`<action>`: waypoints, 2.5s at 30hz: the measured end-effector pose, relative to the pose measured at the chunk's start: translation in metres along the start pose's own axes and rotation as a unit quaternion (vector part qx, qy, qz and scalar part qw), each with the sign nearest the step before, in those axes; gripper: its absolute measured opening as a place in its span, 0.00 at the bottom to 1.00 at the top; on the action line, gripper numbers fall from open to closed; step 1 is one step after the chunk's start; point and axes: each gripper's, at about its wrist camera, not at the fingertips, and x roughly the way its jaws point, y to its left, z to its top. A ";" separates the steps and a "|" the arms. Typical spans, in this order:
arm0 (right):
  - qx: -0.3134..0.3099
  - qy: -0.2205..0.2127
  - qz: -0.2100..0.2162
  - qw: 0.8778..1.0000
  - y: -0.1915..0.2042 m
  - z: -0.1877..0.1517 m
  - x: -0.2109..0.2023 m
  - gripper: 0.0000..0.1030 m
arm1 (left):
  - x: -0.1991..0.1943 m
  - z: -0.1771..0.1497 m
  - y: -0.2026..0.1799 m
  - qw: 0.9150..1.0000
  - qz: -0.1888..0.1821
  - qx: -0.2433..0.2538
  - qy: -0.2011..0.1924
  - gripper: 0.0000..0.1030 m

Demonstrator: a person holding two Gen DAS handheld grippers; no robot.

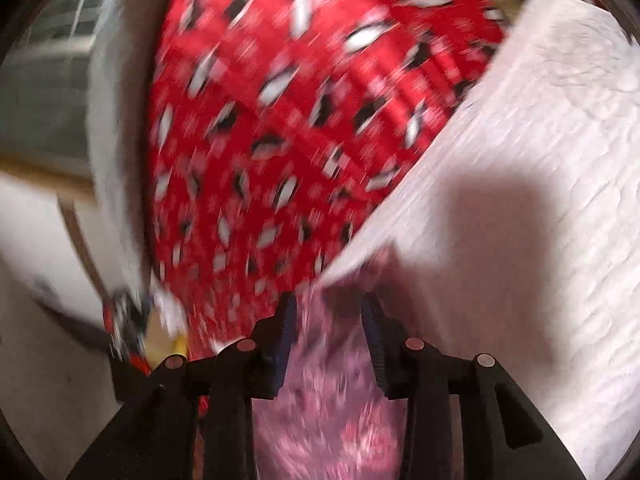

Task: Fold small clothes

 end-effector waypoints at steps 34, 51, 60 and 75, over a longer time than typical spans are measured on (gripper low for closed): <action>-0.136 -0.103 -0.135 0.976 0.040 0.009 0.032 0.04 | 0.059 -0.059 -0.022 0.962 0.179 0.206 -0.027 0.06; -0.041 -0.015 -0.127 0.991 -0.038 -0.042 0.010 0.39 | 0.053 -0.123 -0.004 0.964 0.181 0.190 -0.039 0.07; -0.102 0.002 -0.138 0.985 -0.012 -0.057 -0.017 0.14 | 0.048 -0.148 -0.010 0.957 0.209 0.196 -0.044 0.21; -0.107 0.016 -0.182 0.977 -0.044 -0.096 -0.036 0.06 | 0.057 -0.193 -0.011 0.944 0.233 0.231 -0.024 0.48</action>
